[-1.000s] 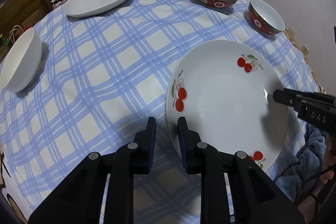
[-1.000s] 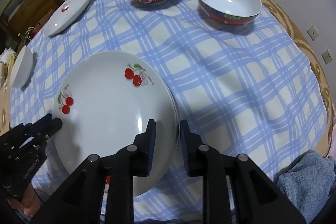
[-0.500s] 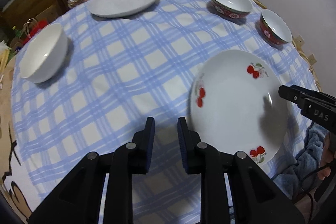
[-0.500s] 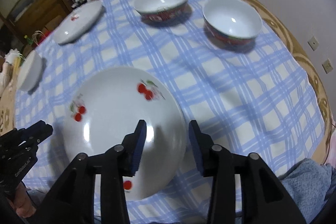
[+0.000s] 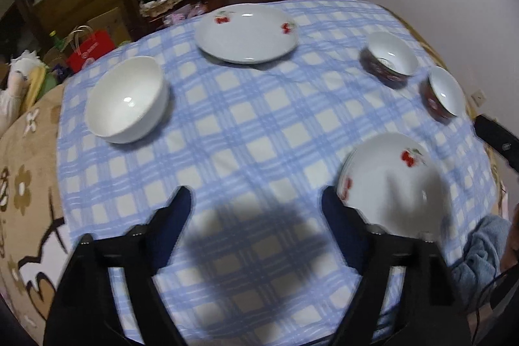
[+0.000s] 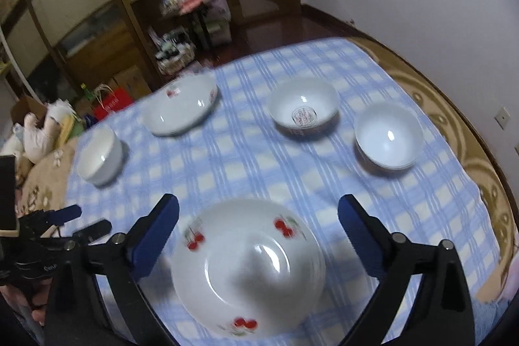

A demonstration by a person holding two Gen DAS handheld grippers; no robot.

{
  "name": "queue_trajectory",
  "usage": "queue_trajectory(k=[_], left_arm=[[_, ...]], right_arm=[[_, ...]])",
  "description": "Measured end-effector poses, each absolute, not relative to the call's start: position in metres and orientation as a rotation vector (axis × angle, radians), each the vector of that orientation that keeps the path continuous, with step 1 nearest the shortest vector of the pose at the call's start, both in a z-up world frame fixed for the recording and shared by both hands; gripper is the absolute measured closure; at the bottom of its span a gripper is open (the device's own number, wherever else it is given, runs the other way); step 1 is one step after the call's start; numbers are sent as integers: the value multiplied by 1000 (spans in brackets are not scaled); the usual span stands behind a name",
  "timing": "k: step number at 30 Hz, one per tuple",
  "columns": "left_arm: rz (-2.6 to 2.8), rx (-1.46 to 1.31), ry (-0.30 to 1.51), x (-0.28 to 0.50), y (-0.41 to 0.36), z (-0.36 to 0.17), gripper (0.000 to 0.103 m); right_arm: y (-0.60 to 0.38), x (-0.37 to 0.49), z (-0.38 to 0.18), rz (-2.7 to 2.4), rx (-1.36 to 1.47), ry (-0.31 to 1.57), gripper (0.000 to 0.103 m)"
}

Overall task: Organize plates and bowls
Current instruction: 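Open both grippers and release the plate on the stack, then move both grippers to another cherry plate and close on its rims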

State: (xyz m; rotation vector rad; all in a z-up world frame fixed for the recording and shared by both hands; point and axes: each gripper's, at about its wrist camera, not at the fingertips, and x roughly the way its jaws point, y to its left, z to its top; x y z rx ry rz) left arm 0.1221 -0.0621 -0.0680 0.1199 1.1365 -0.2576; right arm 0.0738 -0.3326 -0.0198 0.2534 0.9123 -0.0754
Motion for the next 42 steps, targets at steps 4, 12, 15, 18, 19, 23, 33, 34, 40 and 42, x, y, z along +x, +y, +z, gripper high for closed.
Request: queue_trajectory(k=[4, 12, 15, 18, 19, 23, 33, 34, 40, 42], left_arm=[[-215, 144, 1084, 141, -52, -56, 16], [-196, 126, 1083, 195, -32, -42, 16], [-171, 161, 1068, 217, -30, -39, 16], [-187, 142, 1071, 236, -22, -38, 16], [-190, 134, 1067, 243, -20, -38, 16], [-191, 133, 1047, 271, -19, -38, 16], [-183, 13, 997, 335, -21, -59, 16], [-184, -8, 999, 340, -20, -65, 17], [-189, -44, 1043, 364, -17, -97, 27], [-199, -47, 1060, 373, -18, -106, 27]], right_arm=[[-331, 95, -11, -55, 260, 897, 0], [-319, 154, -1, -7, 211, 881, 0], [-312, 176, 1, 26, 202, 860, 0], [-309, 200, -1, 52, 223, 891, 0], [-307, 206, -2, 58, 227, 897, 0], [-305, 238, -11, 88, 234, 904, 0], [-299, 307, -60, 76, 235, 917, 6], [-298, 311, -65, 79, 232, 922, 10], [-296, 338, -97, 77, 275, 983, 33], [-295, 346, -108, 81, 306, 1002, 39]])
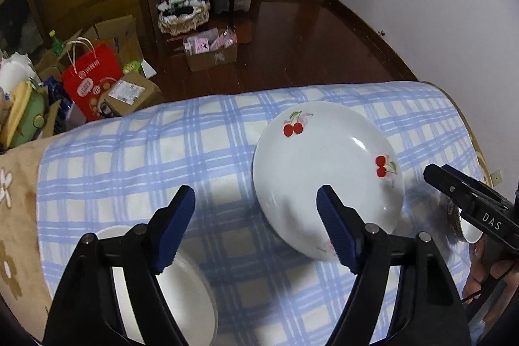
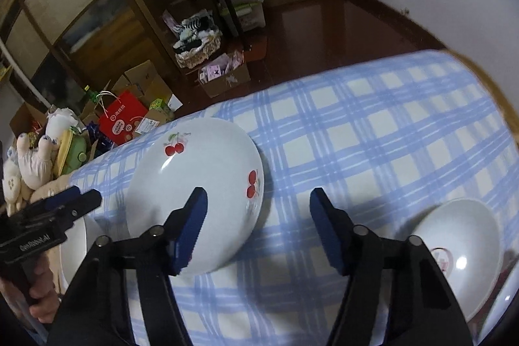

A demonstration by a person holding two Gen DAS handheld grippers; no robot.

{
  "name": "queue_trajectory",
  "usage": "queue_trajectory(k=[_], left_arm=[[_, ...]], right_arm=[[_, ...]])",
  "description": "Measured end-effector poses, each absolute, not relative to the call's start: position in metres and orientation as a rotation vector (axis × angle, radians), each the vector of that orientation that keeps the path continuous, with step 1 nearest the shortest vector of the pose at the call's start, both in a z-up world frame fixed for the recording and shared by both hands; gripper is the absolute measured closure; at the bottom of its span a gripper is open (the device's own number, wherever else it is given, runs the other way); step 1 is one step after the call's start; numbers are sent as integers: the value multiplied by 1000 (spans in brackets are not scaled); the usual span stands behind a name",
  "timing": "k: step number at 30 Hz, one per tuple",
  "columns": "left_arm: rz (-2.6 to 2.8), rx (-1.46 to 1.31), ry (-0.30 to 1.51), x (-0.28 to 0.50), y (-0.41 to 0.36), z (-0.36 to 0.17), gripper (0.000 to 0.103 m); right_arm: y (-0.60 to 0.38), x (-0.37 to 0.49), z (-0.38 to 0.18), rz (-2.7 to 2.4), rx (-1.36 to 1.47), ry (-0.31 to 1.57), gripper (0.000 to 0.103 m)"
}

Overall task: Organize plates and bowls
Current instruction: 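Move both grippers to another cherry plate and close on its rims, then lift the cherry plate with both grippers and carry it toward the stack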

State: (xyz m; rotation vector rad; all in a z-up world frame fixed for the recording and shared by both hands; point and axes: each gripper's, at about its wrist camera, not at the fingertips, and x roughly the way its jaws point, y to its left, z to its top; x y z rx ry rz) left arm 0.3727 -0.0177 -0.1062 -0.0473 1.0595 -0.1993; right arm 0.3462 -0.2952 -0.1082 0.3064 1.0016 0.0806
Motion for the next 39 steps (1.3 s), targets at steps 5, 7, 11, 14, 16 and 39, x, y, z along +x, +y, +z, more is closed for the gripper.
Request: queue_trajectory(k=[5, 7, 11, 14, 16, 39], left_arm=[[-189, -48, 1106, 391, -20, -133, 40], [-170, -59, 1151, 399, -21, -144, 41], [-142, -84, 1196, 409, -21, -163, 50], [-151, -92, 1225, 413, -21, -170, 61], [-156, -91, 1222, 413, -20, -171, 68], [-190, -190, 1235, 396, -21, -161, 94]], right_arm=[[-294, 362, -125, 68, 333, 1045, 68], [-293, 366, -129, 59, 324, 1054, 71], [-290, 373, -139, 57, 306, 1085, 73], [-287, 376, -148, 53, 289, 1107, 77], [-285, 377, -151, 59, 285, 1114, 85], [-282, 364, -150, 50, 338, 1151, 94]])
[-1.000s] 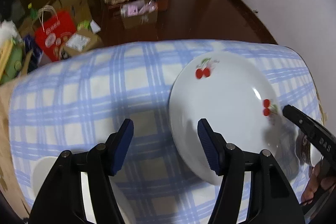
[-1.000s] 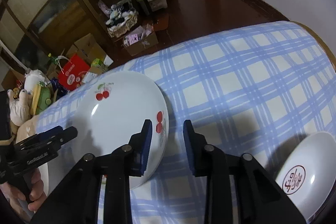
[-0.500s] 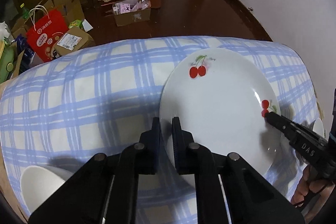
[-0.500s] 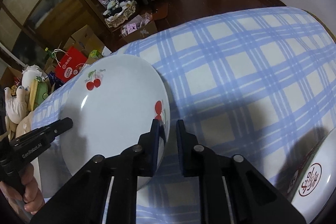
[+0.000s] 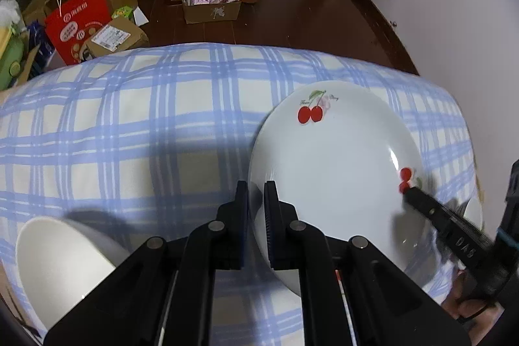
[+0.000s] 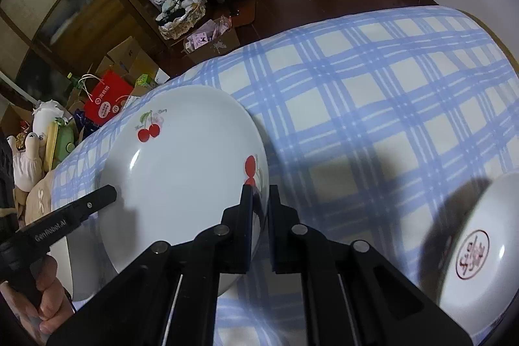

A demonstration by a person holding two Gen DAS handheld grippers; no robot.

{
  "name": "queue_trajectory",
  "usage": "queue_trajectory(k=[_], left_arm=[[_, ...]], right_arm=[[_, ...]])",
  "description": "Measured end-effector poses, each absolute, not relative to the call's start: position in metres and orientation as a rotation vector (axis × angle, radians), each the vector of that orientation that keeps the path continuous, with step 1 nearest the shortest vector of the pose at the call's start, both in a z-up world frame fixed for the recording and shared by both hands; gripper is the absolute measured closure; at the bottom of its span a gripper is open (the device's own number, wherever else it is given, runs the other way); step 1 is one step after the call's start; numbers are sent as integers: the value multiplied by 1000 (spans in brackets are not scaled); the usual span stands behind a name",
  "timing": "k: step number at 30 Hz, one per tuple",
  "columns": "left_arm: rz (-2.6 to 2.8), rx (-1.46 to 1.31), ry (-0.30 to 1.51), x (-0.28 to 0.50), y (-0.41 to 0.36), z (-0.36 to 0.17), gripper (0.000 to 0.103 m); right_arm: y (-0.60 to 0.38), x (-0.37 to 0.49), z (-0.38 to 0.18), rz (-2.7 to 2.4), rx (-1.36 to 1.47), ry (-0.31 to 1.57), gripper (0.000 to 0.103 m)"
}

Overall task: Organize plates and bowls
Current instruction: 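Lift the cherry plate with both grippers and carry it toward the stack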

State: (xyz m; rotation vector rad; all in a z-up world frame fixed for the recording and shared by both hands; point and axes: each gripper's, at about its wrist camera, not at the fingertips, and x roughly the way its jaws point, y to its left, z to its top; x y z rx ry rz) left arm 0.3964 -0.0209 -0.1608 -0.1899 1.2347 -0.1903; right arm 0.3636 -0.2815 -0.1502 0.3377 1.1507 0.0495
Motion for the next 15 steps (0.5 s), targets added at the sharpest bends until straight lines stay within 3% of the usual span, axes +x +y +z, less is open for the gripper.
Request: queue_trajectory(k=[15], left_arm=[[-250, -239, 1259, 349, -23, -143, 94]], right_arm=[[-294, 310, -117, 76, 331, 1142, 96]])
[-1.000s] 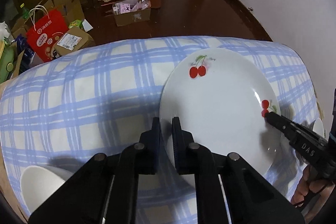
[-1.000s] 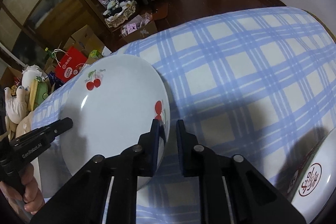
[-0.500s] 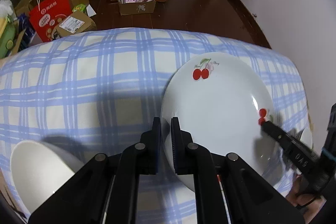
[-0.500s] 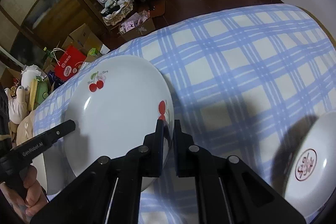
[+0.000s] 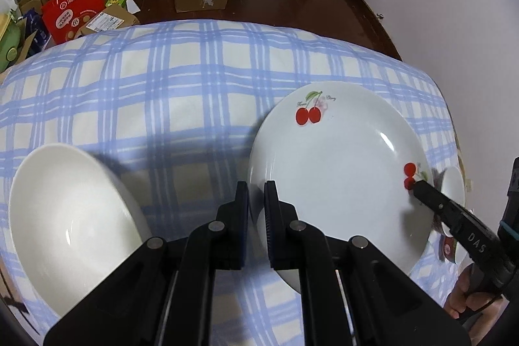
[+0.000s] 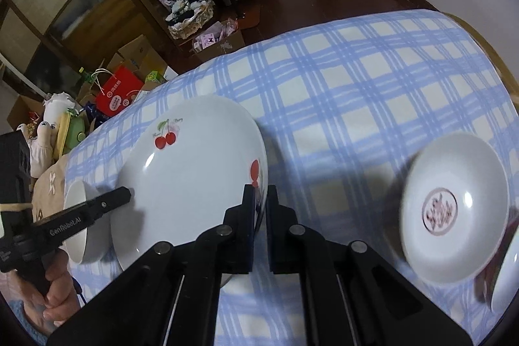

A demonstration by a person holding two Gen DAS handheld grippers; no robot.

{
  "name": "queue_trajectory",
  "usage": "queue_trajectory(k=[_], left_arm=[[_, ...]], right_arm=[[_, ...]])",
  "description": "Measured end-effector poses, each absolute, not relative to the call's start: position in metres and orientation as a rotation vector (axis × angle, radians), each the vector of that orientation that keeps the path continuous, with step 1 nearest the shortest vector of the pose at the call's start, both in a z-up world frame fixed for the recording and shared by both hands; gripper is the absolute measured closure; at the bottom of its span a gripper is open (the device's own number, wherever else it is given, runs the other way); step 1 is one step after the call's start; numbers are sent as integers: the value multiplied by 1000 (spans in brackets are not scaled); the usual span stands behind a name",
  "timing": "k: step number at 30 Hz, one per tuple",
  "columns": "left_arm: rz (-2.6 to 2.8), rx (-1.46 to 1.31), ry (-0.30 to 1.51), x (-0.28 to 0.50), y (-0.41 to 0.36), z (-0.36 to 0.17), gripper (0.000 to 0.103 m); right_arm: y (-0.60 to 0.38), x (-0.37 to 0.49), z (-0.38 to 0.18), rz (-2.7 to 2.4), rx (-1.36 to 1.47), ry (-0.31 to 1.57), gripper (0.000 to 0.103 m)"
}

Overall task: Organize plates and bowls
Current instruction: 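Lift the cherry plate with both grippers and carry it toward the stack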

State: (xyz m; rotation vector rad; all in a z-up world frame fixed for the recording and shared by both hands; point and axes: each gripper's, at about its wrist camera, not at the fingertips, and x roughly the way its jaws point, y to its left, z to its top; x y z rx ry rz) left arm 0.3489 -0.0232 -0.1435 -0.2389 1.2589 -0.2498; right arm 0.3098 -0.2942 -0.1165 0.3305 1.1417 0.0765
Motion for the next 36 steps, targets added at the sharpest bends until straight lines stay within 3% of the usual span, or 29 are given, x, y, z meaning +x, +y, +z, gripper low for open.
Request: queue_trajectory(k=[27, 36], left_arm=[[-312, -230, 1201, 227, -37, -63, 94], [-357, -247, 1242, 185, -55, -63, 94]], right_arm=[[-309, 177, -36, 48, 305, 1042, 96], [-330, 117, -26, 35, 309, 1002, 96]])
